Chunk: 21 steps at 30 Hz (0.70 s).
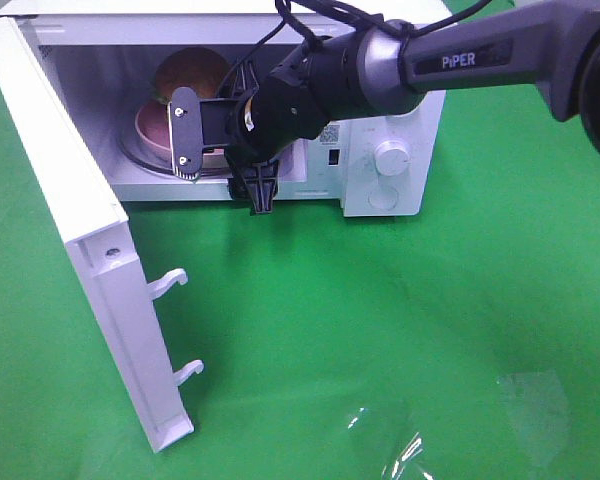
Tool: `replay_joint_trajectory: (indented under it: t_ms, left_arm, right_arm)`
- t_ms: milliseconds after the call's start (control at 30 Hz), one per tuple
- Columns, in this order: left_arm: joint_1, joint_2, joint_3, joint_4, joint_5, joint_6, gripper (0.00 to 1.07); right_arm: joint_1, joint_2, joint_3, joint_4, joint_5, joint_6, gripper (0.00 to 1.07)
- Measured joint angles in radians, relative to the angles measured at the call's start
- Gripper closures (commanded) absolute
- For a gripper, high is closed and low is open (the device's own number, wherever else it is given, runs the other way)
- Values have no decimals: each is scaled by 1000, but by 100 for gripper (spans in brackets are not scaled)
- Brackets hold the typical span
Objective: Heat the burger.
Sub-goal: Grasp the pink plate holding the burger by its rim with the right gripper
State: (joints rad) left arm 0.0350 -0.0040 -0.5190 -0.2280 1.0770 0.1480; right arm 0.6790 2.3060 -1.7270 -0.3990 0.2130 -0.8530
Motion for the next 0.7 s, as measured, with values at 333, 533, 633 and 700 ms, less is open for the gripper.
replay_joint_trajectory:
  t_ms: [333,533,633,700]
  left_arm:
    - [0,0,0,0,0,0,8]
    - [0,0,0,0,0,0,8]
    - [0,0,0,2,0,0,8]
    - [0,0,0,4,0,0,8]
  right_arm:
    - [0,30,-31,5,2,0,29]
    - [0,49,-32,8,-6,0,30]
    - [0,69,-46,9,-7,0,30]
    - [0,87,-67,9,-10,0,31]
